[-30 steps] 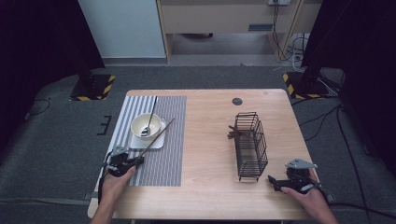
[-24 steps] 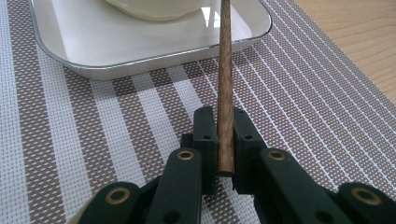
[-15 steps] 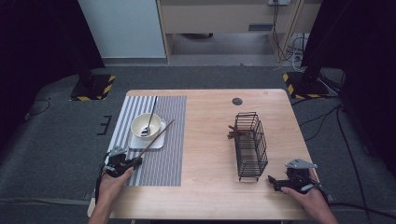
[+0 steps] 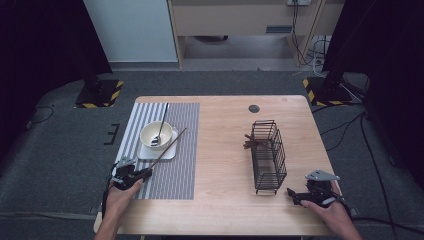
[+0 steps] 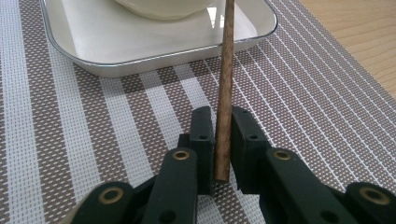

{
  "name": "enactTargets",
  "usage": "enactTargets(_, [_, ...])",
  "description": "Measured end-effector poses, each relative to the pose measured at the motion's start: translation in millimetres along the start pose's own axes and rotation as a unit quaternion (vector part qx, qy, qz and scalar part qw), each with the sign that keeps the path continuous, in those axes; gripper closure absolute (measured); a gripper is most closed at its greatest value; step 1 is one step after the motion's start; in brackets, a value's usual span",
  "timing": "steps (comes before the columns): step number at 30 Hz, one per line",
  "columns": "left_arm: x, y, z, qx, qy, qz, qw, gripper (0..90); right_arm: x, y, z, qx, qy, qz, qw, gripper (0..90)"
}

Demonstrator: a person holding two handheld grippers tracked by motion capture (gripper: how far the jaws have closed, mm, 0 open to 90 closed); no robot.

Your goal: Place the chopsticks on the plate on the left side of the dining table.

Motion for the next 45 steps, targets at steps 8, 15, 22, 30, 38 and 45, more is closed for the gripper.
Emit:
enactTargets(8, [1.6, 0.9, -1.3, 0.002, -0.010, -0.008, 0.9999, 73.3, 0.0, 0.0, 0.0, 0.000, 0.000, 0.000, 1.0000, 0.2])
enactTargets(15, [5.8, -0.9, -4.9, -0.010, -0.022, -0.026, 0.9994, 63.5, 0.0, 0.0, 0.0, 0.000, 0.000, 0.000, 1.0000, 0.2])
enactTargets(22, [15.2, -6.4, -12.0, -0.024, -0.049, -0.037, 0.9978, 52.5, 0.0, 0.0, 0.0, 0.000, 0.000, 0.000, 1.0000, 0.2])
enactTargets(30, [16.6, -16.4, -15.2, -0.040, -0.047, -0.032, 0.9976, 44.8, 0.0, 0.0, 0.0, 0.000, 0.000, 0.000, 1.0000, 0.2])
enactTargets(38, [13.9, -31.5, -18.1, -0.062, -0.043, -0.019, 0.9970, 38.1, 0.0, 0.0, 0.0, 0.000, 0.000, 0.000, 1.0000, 0.2])
enactTargets(45, [8.1, -46.6, -20.8, -0.080, -0.038, -0.002, 0.9961, 33.7, 0.1, 0.1, 0.2, -0.001, 0.000, 0.001, 1.0000, 0.2])
Point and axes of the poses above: each handheld gripper's, and its own axes: x roughly backward along the jaws, z roughly out of its underside, y roughly to its left, the point moved 5 cm from there along -x, roughly forward along the jaws, and after that the axes turned 9 degrees about y, right-handed, at the moved point
